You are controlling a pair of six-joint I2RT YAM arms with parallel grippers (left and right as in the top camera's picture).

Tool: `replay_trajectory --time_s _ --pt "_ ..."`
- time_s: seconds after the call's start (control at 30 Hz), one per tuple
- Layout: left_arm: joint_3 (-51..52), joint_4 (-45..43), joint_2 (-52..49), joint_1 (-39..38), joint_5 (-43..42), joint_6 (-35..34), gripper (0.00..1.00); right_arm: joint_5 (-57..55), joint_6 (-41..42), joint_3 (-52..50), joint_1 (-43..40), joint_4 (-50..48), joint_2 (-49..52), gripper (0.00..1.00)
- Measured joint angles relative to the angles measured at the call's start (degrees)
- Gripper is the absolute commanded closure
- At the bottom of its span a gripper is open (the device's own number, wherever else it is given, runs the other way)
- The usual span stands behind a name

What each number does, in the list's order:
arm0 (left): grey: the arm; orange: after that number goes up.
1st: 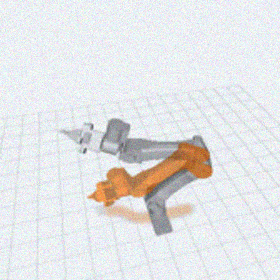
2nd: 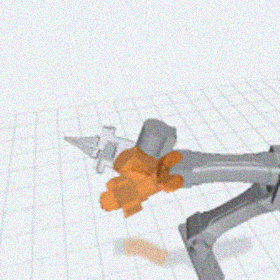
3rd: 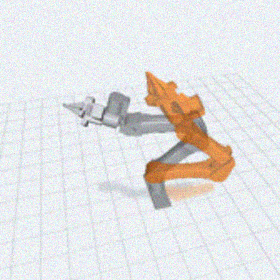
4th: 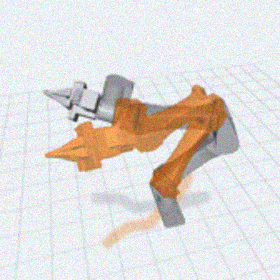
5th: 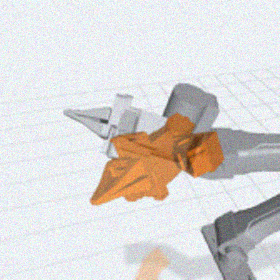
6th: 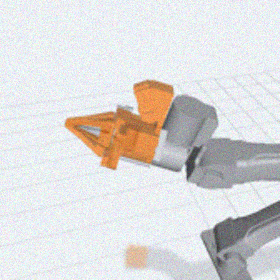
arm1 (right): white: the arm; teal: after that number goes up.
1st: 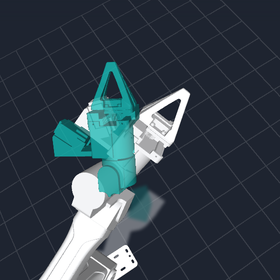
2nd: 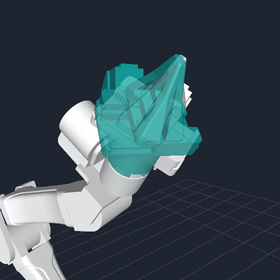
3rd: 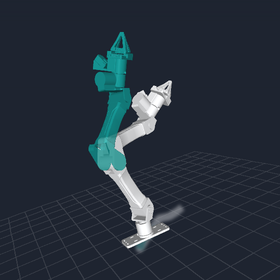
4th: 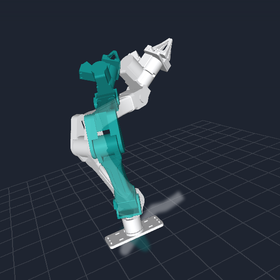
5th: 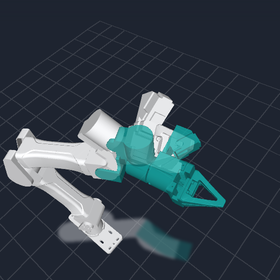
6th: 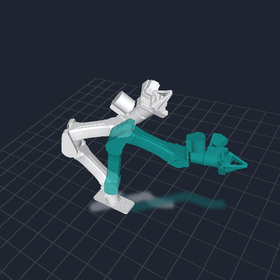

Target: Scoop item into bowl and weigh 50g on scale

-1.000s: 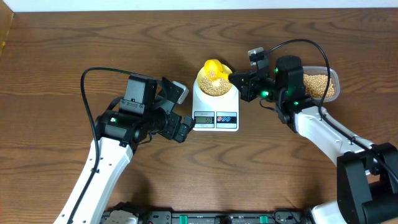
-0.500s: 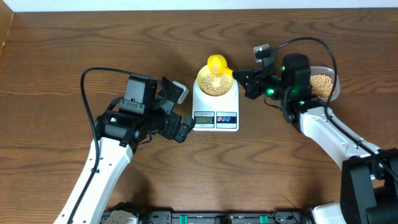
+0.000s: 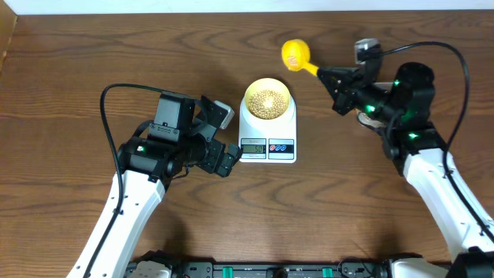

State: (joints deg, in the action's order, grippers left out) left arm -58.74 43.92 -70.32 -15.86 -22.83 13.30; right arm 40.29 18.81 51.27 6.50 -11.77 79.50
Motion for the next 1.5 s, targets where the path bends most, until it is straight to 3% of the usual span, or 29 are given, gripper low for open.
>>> replay_trajectory --time_s 0.47,0.67,1.03,1.33,1.5 --pt "0.0 -0.04 0.0 0.0 0.0 0.0 0.02 0.0 4.68 0.0 -22.82 17.79 -7.48 0.99" --pt "0.0 0.0 0.0 0.0 0.0 0.0 0.02 -3.39 -1.51 0.0 -28.09 27.1 -7.48 0.99" --pt "0.0 -0.02 0.0 0.0 0.0 0.0 0.02 -19.37 -19.91 0.0 -27.47 35.41 -7.54 0.99" --pt "0.0 -0.02 0.0 0.0 0.0 0.0 0.02 -31.89 -37.33 0.0 -19.23 38.01 -7.54 0.99" --pt "0.0 -0.02 0.0 0.0 0.0 0.0 0.02 -39.3 -41.72 0.0 -15.78 37.97 -7.54 0.99"
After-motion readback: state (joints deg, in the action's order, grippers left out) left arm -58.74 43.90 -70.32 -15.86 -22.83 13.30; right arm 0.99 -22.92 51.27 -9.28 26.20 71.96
